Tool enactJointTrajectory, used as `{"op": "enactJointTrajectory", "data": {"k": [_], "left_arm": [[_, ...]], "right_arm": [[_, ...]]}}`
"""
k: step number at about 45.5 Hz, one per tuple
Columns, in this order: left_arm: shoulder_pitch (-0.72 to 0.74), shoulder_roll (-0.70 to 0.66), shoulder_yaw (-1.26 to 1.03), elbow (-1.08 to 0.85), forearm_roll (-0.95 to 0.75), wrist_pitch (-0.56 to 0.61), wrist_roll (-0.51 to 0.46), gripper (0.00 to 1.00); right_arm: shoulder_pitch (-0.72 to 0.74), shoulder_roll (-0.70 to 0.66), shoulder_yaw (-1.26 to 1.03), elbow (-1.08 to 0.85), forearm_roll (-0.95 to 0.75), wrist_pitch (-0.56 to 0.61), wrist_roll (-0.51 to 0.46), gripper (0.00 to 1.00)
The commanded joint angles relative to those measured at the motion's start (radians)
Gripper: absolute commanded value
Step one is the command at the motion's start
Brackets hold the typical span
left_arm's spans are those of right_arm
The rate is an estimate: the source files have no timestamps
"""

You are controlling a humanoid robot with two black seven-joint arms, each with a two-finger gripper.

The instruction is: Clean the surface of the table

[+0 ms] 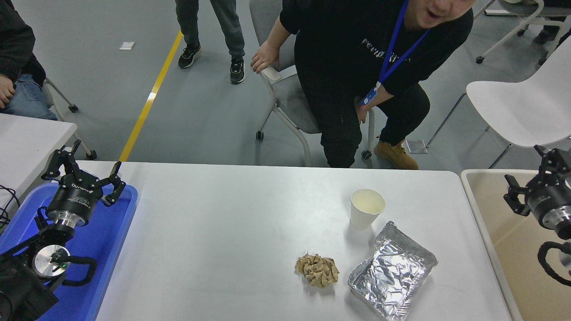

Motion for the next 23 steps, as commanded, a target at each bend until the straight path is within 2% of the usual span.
{"op": "enactJointTrajectory", "data": {"k": [1,11,23], "left_arm": [[0.0,0.0,-0.001,0.0,0.0,0.0,0.0,1.0],[0.0,0.0,-0.001,0.0,0.0,0.0,0.0,1.0],[0.0,-0.001,-0.001,0.0,0.0,0.0,0.0,1.0]], "right_arm": [[0.107,-0.101,-0.231,0.004,0.004,0.003,0.0,0.98],[0.292,-0.157,-0.627,0.01,-0.01,0.094,0.001,0.98],[0.561,-0.161,-1.132,0.01,-0.035,0.131,0.004,0.98]]}}
